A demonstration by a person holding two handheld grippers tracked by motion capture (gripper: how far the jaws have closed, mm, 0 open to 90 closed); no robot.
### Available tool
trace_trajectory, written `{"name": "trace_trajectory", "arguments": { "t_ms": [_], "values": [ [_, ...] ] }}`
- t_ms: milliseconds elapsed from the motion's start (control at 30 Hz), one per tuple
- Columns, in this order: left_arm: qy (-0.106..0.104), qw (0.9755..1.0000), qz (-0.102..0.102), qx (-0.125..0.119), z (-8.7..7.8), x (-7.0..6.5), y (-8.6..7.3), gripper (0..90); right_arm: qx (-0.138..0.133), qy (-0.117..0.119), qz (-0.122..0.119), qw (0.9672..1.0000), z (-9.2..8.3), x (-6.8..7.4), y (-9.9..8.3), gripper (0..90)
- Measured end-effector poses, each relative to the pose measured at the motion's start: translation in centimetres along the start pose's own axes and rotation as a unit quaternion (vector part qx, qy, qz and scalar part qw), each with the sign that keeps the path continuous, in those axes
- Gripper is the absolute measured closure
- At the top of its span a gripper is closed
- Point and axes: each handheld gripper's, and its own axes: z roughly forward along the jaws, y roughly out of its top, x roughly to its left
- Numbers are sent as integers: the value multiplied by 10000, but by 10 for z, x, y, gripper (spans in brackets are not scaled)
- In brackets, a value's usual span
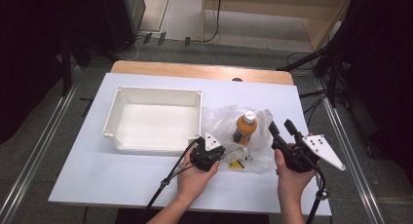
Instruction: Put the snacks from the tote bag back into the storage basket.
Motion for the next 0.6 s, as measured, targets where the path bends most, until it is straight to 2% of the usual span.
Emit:
{"name": "trace_trajectory", "arguments": {
  "t_ms": [100,133,233,333,400,433,467,500,533,567,600],
  "values": [
    [-19,10000,-3,0,0,0,0,863,113,208,-36,9997,16,6,17,629],
    [-24,10000,-1,-5,0,0,0,862,199,251,-72,9995,23,7,19,712],
    [-26,10000,5,-23,-1,0,0,865,427,317,-106,9985,43,8,14,828],
    [-50,10000,6,-50,-2,1,0,868,835,175,31,9963,63,0,-14,871],
    [-59,9999,-14,-96,-2,1,-1,867,1147,48,219,9931,70,-9,-38,877],
    [-63,9999,-1,-92,-2,1,-1,866,1341,5,303,9905,73,-14,-49,877],
    [-64,9999,5,-94,-2,1,-1,865,1896,-7,469,9807,79,-23,-70,877],
    [-66,9999,10,-96,-2,1,-1,865,2126,-43,504,9758,80,-25,-77,877],
    [-68,9999,10,-94,-2,1,-1,865,2126,-43,504,9758,80,-25,-77,877],
    [-70,9999,11,-88,-2,1,-1,865,2422,-86,513,9688,83,-27,-85,877],
    [-64,9999,17,-82,-2,0,-1,863,3013,-187,532,9519,86,-31,-93,884]
  ]
}}
